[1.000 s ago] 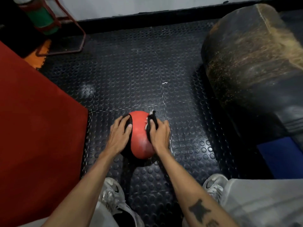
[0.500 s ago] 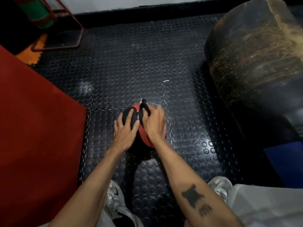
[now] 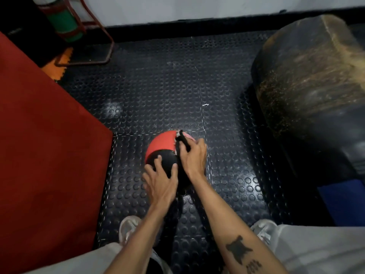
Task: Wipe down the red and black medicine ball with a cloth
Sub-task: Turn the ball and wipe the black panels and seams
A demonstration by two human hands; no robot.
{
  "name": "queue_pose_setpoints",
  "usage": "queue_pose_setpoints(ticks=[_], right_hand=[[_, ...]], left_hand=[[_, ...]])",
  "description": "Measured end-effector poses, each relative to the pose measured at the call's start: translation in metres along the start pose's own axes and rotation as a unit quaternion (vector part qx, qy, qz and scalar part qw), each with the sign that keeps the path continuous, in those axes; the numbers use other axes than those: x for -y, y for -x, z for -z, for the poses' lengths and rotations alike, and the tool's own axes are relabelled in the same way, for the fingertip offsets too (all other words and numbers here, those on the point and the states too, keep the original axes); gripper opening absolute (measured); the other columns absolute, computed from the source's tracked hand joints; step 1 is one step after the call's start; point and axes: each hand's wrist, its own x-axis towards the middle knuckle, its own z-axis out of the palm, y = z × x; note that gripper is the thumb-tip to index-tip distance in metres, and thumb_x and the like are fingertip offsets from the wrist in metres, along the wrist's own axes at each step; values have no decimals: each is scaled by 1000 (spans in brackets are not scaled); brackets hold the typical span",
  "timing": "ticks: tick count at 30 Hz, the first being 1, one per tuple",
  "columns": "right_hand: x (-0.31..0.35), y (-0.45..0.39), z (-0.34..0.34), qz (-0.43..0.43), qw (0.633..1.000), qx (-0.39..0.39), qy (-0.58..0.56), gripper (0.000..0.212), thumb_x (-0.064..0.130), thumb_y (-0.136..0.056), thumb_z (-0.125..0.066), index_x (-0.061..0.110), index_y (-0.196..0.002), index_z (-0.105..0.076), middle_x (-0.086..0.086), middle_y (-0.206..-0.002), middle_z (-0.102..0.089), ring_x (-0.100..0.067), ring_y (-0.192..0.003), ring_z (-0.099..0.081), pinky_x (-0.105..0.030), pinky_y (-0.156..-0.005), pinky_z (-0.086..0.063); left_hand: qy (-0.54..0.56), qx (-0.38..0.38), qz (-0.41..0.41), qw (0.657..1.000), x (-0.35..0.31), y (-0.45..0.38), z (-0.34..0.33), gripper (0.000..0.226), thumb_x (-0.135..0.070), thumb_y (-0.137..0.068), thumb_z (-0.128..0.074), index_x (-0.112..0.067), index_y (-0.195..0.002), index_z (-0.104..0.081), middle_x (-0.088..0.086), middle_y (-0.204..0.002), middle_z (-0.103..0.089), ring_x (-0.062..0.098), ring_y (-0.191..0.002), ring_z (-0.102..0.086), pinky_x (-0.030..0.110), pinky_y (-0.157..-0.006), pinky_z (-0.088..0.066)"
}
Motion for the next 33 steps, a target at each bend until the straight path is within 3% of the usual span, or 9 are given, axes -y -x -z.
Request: queue_pose_setpoints(ticks=[3, 6, 9, 14, 18, 21, 23, 27, 33], right_hand=[[-21, 7, 26, -12, 999, 8, 38, 32, 39, -96, -54, 31, -124, -66, -10, -109, -53, -30, -111, -48, -46, -104, -38], [-46, 1, 53, -57, 995, 7, 80, 34, 43, -95, -52, 24, -116, -71, -12, -107, -62, -34, -109, -56, -47, -99, -44], [-52, -15, 70, -105, 993, 10, 51, 41, 52, -86, -52, 24, -108, -74, -12, -101, -69, -33, -101, -65, -44, -89, -53], [-52, 18, 73, -130, 991, -13, -11, 30, 39, -97, -54, 23, -117, -70, -13, -117, -54, -33, -118, -51, -47, -102, -42], [-60, 83, 64, -95, 983, -145, -58, 23, 24, -90, -63, 15, -108, -74, -2, -87, -53, -22, -82, -55, -32, -74, -43], [-58, 120, 49, -51, 981, -180, -50, 29, 28, -83, -59, 10, -99, -75, 2, -80, -50, -18, -72, -51, -39, -64, -48], [-56, 131, 44, -34, 981, -181, -64, 28, 29, -85, -57, 12, -99, -74, 5, -80, -51, -18, -71, -52, -40, -62, -50], [-47, 114, 46, -49, 984, -146, -94, 31, 29, -93, -58, 13, -117, -70, 2, -93, -48, -15, -84, -53, -31, -75, -49], [-39, 32, 56, -78, 992, -54, -77, 36, 22, -94, -63, 21, -130, -60, 1, -119, -58, -13, -113, -50, -32, -100, -38]], left_hand=[[66, -37, 2, 997, 10, -10, 9, 59, -53, -88, -59, -27, -136, -40, 10, -136, -40, 37, -125, -40, 50, -97, -37], [147, 124, 42, 980, 20, -27, 10, 125, -72, -64, -74, -33, -156, 1, 8, -164, -3, 32, -149, -12, 54, -117, -22], [173, 215, 4, 961, 11, 4, -17, 150, -80, -38, -73, -37, -154, 12, 2, -164, 12, 26, -151, -4, 50, -120, -17], [121, 177, -51, 975, 18, 33, -43, 147, -83, -40, -72, -44, -150, 18, -5, -161, 15, 30, -151, -2, 58, -117, -22], [10, 275, -168, 947, 51, -11, -7, 146, -81, -40, -77, -50, -150, 14, -7, -163, 18, 20, -149, 10, 52, -120, -8], [73, 319, -126, 936, 42, -48, 23, 107, -30, -59, -79, -72, -138, -19, 12, -161, -16, 25, -148, -20, 46, -118, -28], [143, 309, -35, 939, 15, -48, 28, 96, -31, -58, -71, -58, -141, -32, 12, -159, -26, 22, -136, -38, 35, -104, -40], [90, 305, -49, 947, 3, -24, 10, 117, -61, -68, -78, -46, -154, -1, -1, -164, 18, 31, -151, 11, 60, -119, -5], [54, 293, -107, 949, 5, -32, 14, 107, -57, -75, -76, -48, -154, -4, -4, -164, 18, 31, -150, 12, 63, -118, -7]])
